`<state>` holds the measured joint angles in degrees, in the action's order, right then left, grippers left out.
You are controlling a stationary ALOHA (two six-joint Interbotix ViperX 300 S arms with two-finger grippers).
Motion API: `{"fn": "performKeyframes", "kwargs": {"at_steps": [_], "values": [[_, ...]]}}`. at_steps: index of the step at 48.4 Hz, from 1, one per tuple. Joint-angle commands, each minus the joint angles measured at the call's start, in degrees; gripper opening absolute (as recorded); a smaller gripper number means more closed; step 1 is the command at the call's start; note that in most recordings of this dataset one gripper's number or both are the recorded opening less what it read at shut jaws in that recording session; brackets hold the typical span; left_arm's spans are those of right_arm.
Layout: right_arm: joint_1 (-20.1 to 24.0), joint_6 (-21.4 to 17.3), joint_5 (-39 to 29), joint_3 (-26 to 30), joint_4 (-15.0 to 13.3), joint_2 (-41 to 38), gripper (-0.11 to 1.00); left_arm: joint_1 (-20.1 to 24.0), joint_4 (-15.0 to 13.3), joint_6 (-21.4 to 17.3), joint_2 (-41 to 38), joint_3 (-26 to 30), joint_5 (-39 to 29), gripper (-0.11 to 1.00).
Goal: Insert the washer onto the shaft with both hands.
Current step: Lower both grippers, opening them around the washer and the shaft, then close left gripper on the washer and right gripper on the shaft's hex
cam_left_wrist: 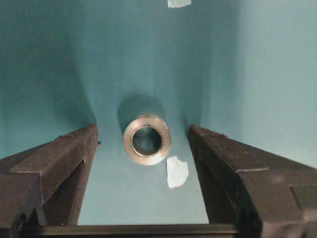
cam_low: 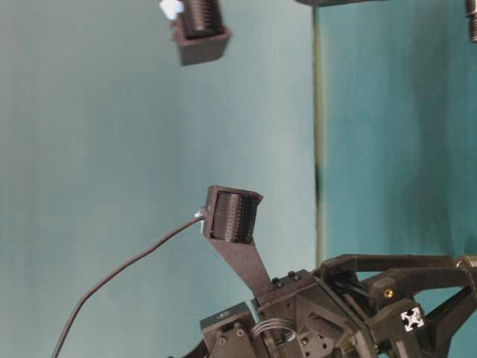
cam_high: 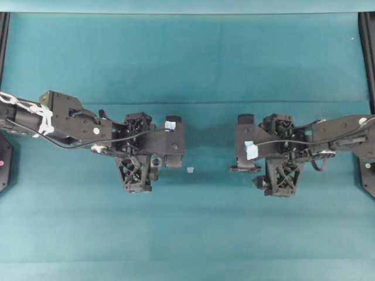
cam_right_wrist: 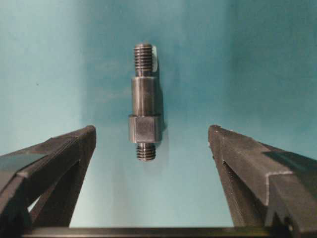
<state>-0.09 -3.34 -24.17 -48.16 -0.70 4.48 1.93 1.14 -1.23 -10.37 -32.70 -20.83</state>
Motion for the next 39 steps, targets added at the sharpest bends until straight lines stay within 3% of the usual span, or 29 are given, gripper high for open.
{"fn": "performKeyframes", "kwargs": {"at_steps": [1, 39], "values": [[0.0, 0.3, 0.4, 0.3, -0.1, -0.1, 0.92, -0.1, 0.1, -0.1, 0.0, 0.3, 0.4, 0.77], [-0.1, 0.4, 1.8, 0.3, -0.1, -2.5, 0.92, -0.2, 0.1, 0.0, -0.3, 0.2, 0.4, 0.77]]}}
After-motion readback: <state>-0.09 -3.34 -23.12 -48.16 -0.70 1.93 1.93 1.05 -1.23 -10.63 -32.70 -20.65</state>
